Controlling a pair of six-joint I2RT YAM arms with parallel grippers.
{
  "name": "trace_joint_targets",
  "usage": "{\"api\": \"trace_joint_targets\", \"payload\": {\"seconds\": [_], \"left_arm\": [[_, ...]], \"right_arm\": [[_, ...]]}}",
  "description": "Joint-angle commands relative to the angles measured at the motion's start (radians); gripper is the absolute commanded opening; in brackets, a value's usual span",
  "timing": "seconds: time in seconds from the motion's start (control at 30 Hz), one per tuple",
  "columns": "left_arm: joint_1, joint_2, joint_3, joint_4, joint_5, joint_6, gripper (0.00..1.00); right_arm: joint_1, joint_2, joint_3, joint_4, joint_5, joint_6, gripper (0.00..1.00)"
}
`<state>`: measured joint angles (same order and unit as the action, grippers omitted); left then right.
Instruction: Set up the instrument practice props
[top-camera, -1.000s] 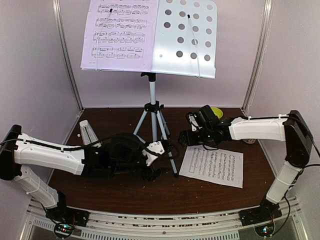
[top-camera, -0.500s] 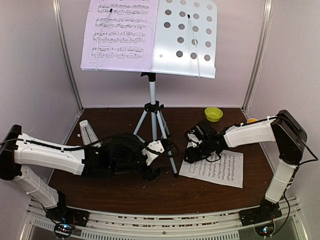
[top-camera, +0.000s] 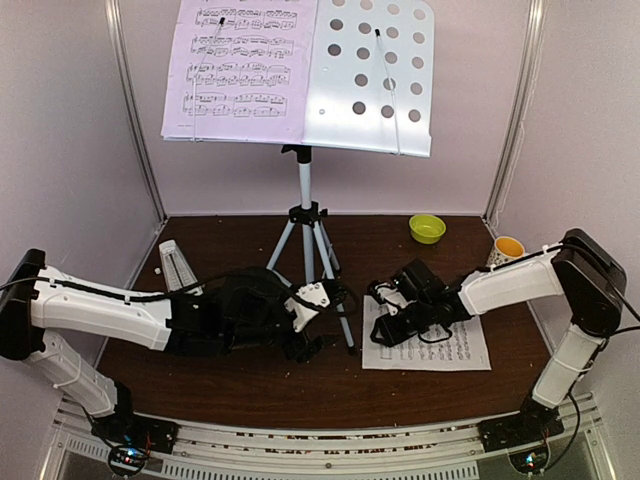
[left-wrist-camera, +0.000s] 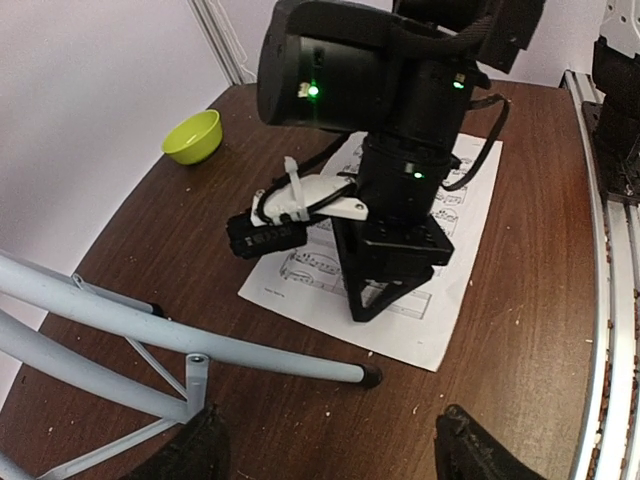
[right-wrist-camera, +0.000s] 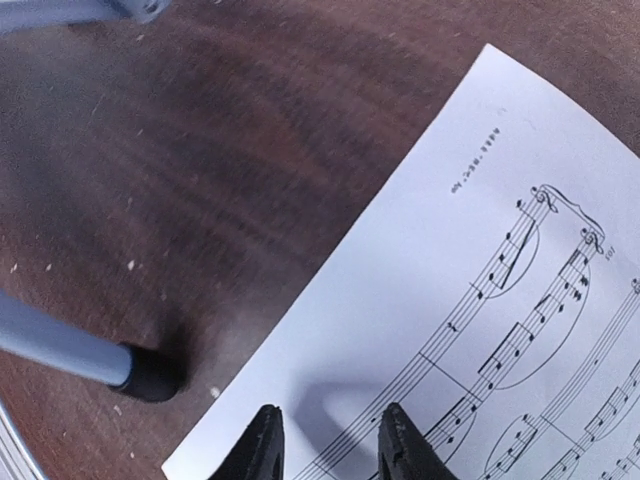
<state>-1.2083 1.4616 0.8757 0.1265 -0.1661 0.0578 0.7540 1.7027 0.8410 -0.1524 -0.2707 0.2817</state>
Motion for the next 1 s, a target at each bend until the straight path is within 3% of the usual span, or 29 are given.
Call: {"api": "trace_joint_targets", "payload": {"seconds": [0.0,0.33,0.5,0.63,0.77,0.97], "left_arm": [[-0.007,0.024,0.006,0.051,0.032,0.007,0.72],[-0.007,0.07,-0.055,0.178,0.131,-0.149,0.72],[-0.007,0.105,-0.078,0.234,0.156,-0.208,0.71],[-0.007,0.133,-0.072,0.186,0.165,-0.218,0.7],[-0.015,0.123,-0.146,0.219,0.211,-0.263,0.69],[-0.136,0.166,-0.101,0.077,0.069,-0.053,0.73]], "right_arm": [[0.08,-0.022,-0.11,-0.096,-0.091,-0.036,0.34],[0.276,-0.095,-0.136,-0.125,-0.134,-0.062,0.35],[0.274,-0.22,-0.154,-0.161,-0.083,-0.027,0.4],[0.252,-0.313,-0.146,-0.175,-0.048,0.016,0.45],[0.209,-0.378,-0.153,-0.207,-0.025,0.073,0.48],[0.102,-0.353,-0.21,-0.221,0.008,0.104,0.48]]}}
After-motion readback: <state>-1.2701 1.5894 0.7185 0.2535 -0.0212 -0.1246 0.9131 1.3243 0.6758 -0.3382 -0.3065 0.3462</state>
